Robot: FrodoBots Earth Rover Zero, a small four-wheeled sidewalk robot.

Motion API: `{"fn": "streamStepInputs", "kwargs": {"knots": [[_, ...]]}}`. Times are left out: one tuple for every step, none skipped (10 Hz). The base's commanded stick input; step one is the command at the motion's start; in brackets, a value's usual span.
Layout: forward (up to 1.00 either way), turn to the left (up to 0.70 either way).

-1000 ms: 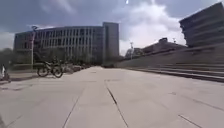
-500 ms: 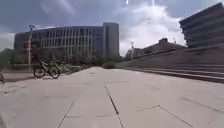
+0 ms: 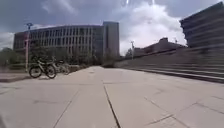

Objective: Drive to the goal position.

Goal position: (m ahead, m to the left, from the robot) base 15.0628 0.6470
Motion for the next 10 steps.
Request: {"fn": "streamStepInputs", "kwargs": {"knots": [[0.70,0.00],[0.70,0.00],[0.70,0.00],[0.70,0.00],[0.70,0.00],[0.70,0.00],[0.70,0.00],[0.70,0.00],[0.70,0.00],[0.70,0.00]]}}
